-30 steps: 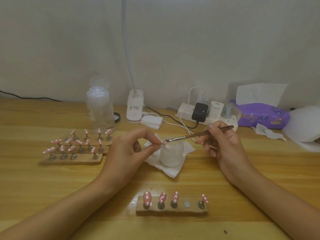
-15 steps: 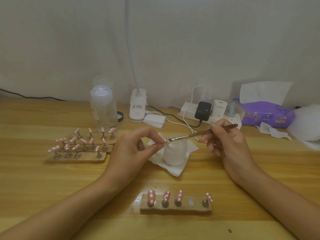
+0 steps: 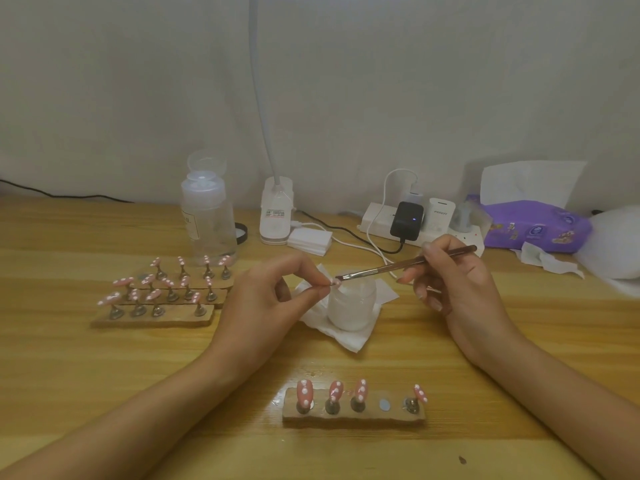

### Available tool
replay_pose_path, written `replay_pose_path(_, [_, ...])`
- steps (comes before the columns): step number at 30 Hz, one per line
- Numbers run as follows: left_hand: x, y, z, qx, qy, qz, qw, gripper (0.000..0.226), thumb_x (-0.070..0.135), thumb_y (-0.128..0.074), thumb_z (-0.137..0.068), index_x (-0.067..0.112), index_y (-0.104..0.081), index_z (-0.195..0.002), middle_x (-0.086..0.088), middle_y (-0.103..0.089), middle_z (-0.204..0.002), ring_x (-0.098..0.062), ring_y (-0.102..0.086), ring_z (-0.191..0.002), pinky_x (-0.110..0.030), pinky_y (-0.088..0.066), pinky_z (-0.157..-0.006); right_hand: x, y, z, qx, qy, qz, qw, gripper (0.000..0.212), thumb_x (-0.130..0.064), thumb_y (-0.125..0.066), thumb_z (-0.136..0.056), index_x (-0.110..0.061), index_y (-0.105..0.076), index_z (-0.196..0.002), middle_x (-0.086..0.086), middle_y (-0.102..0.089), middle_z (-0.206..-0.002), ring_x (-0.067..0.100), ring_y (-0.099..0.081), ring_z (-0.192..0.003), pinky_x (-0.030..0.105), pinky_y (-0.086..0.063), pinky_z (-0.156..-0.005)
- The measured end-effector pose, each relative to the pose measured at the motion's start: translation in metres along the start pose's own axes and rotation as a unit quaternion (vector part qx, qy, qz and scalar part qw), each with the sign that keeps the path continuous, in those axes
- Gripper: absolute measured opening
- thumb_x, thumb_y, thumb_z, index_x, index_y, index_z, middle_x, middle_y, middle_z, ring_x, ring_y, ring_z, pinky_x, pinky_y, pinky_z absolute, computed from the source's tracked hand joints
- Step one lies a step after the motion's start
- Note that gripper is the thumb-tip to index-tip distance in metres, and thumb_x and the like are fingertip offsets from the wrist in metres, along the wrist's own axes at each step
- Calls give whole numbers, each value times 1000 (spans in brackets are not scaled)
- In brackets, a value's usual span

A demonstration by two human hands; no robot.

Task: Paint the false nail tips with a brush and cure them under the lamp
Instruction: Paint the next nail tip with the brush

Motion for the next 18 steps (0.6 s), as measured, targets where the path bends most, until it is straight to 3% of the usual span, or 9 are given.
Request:
replay_pose_path(5, [-1, -1, 0, -8, 2, 5, 1000, 10, 28, -76, -82, 36, -70, -79, 20, -63, -69, -8, -47, -56, -15, -39, -55, -1, 1, 1, -3, 1, -13, 1000, 21, -36, -58, -85, -17, -51, -79, 8, -71, -70, 11, -54, -49, 18, -37, -42])
replay_pose_path(9, [-2, -1, -1, -7, 4, 10, 1000, 6, 33, -75, -81, 36, -70, -79, 9, -64, -70, -8, -46, -55, -20, -40, -56, 1, 2, 1, 5, -3, -2, 1000, 20, -34, -57, -85, -15, -52, -81, 9, -72, -71, 11, -54, -50, 18, -37, -42])
replay_pose_path(14, [-2, -1, -1, -8, 3, 6, 1000, 10, 29, -75, -82, 37, -69, -78, 14, -62, -67, -11, -47, -56, -18, -40, -56, 0, -1, 2, -16, 3, -2, 1000, 21, -37, -57, -85, -17, -53, -80, 10, -72, -72, 12, -55, -50, 18, -38, -42])
replay_pose_path(18, [-3, -2, -1, -8, 4, 7, 1000, 9, 29, -76, -82, 35, -70, -78, 12, -62, -66, -10, -45, -55, -16, -38, -54, 1, 4, 0, 18, -8, -9, 1000, 20, -36, -58, -84, -17, -52, -80, 8, -72, -71, 11, -54, -49, 19, -36, -42])
Point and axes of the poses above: each hand's wrist, its own z-axis away from the middle knuckle, its own y-axis out of the back of the hand, x = y × z, the point moved 4 cm from there along -z, towards the middle knuckle
